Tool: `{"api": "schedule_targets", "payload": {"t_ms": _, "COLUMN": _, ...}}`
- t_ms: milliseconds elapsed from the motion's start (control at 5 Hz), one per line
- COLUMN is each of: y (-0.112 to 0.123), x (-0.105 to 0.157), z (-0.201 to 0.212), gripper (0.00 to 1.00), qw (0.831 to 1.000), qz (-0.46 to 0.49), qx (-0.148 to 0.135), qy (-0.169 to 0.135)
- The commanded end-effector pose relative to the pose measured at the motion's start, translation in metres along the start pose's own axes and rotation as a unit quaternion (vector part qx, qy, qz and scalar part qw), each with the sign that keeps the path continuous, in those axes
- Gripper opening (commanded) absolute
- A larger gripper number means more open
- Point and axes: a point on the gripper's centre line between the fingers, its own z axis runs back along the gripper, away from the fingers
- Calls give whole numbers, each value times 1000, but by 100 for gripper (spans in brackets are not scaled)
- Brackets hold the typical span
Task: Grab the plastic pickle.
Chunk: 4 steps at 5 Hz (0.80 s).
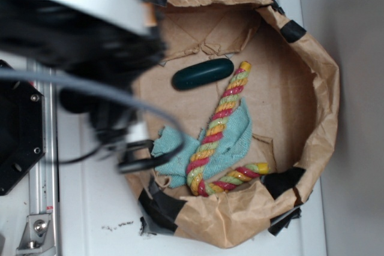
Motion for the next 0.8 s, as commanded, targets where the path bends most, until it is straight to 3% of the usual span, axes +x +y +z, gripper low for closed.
{"api": "schedule_targets", "payload": {"t_ms": 0, "y": 2, "x": 51, "z": -83, "gripper": 100, "qw": 998, "qz": 13, "qx": 60, "qy": 6}}
{"api": "schedule_targets", "payload": {"t_ms": 200, "y": 14, "x": 33, "z": -132, "gripper": 100, "qw": 996, "qz": -9, "qx": 68, "qy": 51}}
{"api": "schedule_targets", "payload": {"t_ms": 400, "y": 37, "x": 35, "z": -166, "gripper": 100, "qw": 995, "qz": -1, "qx": 74, "qy": 74}}
{"api": "schedule_targets", "payload": {"t_ms": 600, "y": 50, "x": 35, "z": -159, "gripper": 100, "qw": 996, "qz": -24, "qx": 73, "qy": 56}}
